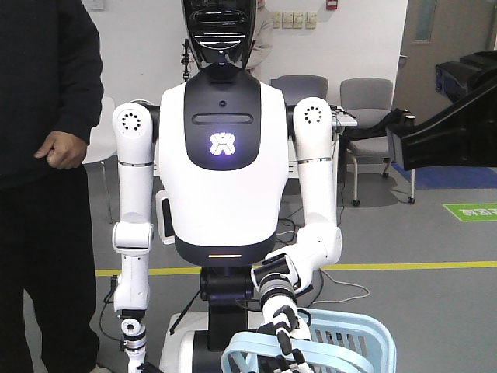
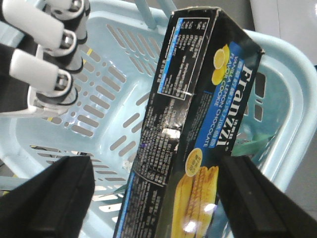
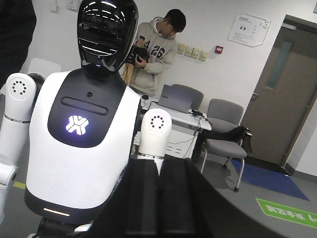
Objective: Pick snacks and fruit into basket
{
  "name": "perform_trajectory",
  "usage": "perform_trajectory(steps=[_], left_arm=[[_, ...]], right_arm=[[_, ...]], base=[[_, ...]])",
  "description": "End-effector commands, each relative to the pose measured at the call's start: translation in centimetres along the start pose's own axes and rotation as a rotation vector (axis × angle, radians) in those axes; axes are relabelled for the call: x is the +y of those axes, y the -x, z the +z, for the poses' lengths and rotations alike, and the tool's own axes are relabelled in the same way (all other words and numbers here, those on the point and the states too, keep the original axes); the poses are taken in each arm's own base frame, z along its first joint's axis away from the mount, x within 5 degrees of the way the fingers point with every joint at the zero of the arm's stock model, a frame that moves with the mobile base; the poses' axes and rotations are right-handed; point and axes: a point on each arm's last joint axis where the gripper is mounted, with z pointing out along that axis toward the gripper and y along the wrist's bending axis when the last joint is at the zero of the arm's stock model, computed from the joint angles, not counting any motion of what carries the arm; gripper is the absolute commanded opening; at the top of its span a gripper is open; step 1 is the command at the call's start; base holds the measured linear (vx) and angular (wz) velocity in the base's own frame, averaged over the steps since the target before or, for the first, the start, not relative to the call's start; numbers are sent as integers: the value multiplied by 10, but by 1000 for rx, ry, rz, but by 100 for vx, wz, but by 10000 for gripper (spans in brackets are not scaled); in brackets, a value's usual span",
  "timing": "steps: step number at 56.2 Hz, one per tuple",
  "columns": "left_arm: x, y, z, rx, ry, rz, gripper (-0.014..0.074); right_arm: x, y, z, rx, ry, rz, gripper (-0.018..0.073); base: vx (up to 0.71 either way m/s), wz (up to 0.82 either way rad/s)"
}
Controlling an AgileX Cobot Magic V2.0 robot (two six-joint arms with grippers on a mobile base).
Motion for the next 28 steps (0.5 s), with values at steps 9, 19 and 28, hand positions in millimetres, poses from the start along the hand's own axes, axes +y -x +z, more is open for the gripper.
perform_trajectory(steps=[9, 19, 28], left_arm=[[18, 28, -18, -5, 90, 25, 491], [25, 32, -34, 125, 121, 51, 315], [35, 49, -55, 128, 211, -27, 93]], right_arm=[[-11, 14, -4, -85, -29, -20, -7], [-11, 14, -4, -85, -29, -20, -7], [-11, 14, -4, -85, -29, -17, -7]], base=[[0, 0], [0, 0], [0, 0]])
